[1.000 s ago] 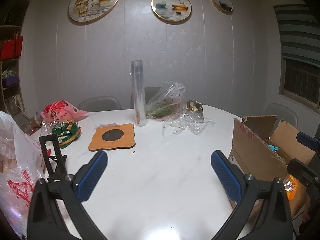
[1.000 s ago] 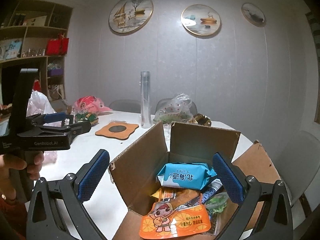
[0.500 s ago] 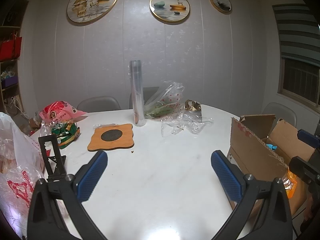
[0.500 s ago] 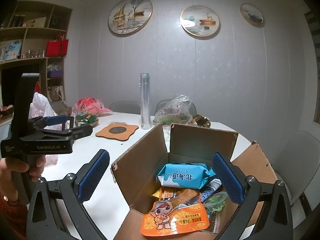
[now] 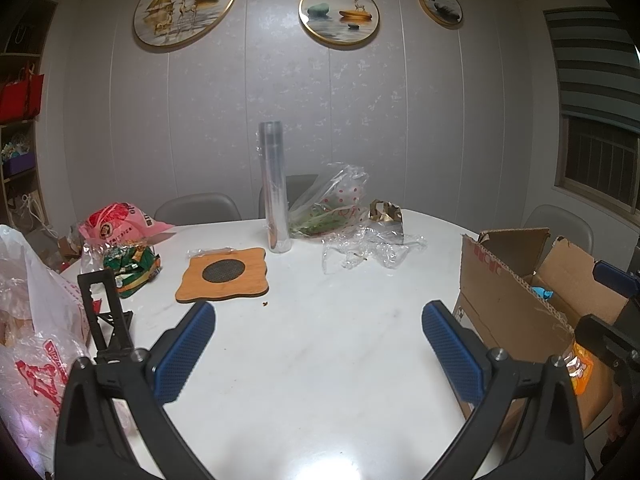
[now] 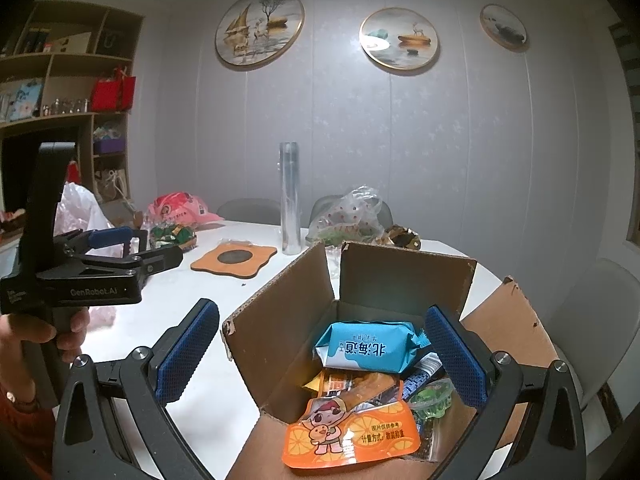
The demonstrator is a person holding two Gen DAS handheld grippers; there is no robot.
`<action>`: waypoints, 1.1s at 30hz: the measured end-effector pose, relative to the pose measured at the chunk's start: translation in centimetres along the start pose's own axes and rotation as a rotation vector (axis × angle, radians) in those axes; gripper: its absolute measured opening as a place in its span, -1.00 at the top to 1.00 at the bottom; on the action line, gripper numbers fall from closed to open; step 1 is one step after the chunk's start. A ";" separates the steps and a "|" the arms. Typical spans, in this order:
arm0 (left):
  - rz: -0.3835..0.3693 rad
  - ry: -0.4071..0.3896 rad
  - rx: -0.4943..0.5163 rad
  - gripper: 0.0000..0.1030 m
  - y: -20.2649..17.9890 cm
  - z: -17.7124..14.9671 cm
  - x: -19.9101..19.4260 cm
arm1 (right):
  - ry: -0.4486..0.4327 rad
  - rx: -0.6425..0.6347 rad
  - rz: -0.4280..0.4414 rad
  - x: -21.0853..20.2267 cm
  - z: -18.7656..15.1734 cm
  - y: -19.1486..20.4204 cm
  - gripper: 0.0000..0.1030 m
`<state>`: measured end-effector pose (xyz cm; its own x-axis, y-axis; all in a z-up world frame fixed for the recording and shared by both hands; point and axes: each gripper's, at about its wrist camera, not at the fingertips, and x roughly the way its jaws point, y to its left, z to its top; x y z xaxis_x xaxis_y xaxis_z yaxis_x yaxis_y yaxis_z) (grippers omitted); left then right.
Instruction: Organize snacks
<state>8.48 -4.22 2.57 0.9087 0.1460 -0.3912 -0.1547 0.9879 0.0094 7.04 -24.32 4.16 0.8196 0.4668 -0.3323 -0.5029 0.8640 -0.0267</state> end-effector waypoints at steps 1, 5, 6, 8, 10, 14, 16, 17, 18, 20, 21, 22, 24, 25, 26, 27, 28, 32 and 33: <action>0.002 0.000 0.001 -0.99 0.0 0.0 0.0 | 0.001 0.000 0.000 0.0 0.0 0.1 -1.00; 0.003 -0.002 0.002 -0.99 -0.1 0.0 -0.2 | 0.000 0.000 0.000 0.0 0.0 0.1 -1.00; 0.003 -0.002 0.002 -0.99 -0.1 0.0 -0.2 | 0.000 0.000 0.000 0.0 0.0 0.1 -1.00; 0.001 -0.002 0.001 -0.99 0.0 0.0 -0.2 | -0.001 0.000 0.002 0.0 0.0 0.1 -1.00; 0.002 -0.002 0.001 -0.99 0.0 0.0 -0.2 | -0.002 -0.002 0.003 0.0 -0.1 0.2 -1.00; -0.001 -0.001 0.000 -0.99 0.0 0.0 -0.2 | 0.000 -0.007 0.004 0.1 -0.2 0.2 -1.00; -0.004 -0.002 0.000 -0.99 0.1 0.1 -0.3 | 0.000 -0.007 0.004 0.1 -0.1 0.1 -1.00; -0.005 -0.002 0.001 -0.99 0.1 0.1 -0.4 | -0.001 -0.007 0.004 0.1 -0.1 0.1 -1.00; -0.005 -0.003 0.001 -0.99 0.1 0.1 -0.3 | -0.001 -0.006 0.004 0.1 -0.1 0.1 -1.00; -0.006 -0.003 0.001 -0.99 0.1 0.1 -0.4 | 0.000 -0.007 0.004 0.1 -0.1 0.1 -1.00; -0.007 -0.003 0.001 -0.99 0.2 0.1 -0.3 | 0.000 -0.008 0.003 0.1 -0.2 0.2 -1.00; -0.007 -0.003 0.000 -0.99 0.2 0.1 -0.3 | 0.000 -0.008 0.003 0.1 -0.2 0.2 -1.00; -0.007 -0.003 0.000 -0.99 0.2 0.1 -0.3 | 0.000 -0.007 0.004 0.1 -0.2 0.2 -1.00; -0.008 -0.004 0.000 -0.99 0.2 0.1 -0.3 | 0.000 -0.007 0.004 0.1 -0.1 0.2 -1.00; -0.009 -0.003 0.001 -0.99 0.3 0.1 -0.3 | 0.000 -0.007 0.003 0.1 -0.1 0.2 -1.00; -0.008 -0.003 0.000 -0.99 0.2 0.1 -0.3 | 0.001 -0.007 0.002 0.1 -0.2 0.2 -1.00; -0.008 -0.004 -0.001 -0.99 0.3 0.2 -0.3 | 0.001 -0.007 0.003 0.1 -0.2 0.2 -1.00; -0.007 -0.004 0.001 -0.99 0.2 0.1 -0.3 | 0.004 -0.007 0.003 0.2 -0.2 0.1 -1.00; -0.007 -0.004 0.000 -0.99 0.2 0.1 -0.3 | 0.004 -0.008 0.005 0.2 -0.2 0.1 -1.00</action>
<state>8.22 -4.01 2.82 0.9113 0.1392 -0.3874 -0.1481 0.9889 0.0069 7.09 -24.19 3.94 0.8162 0.4701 -0.3359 -0.5089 0.8602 -0.0328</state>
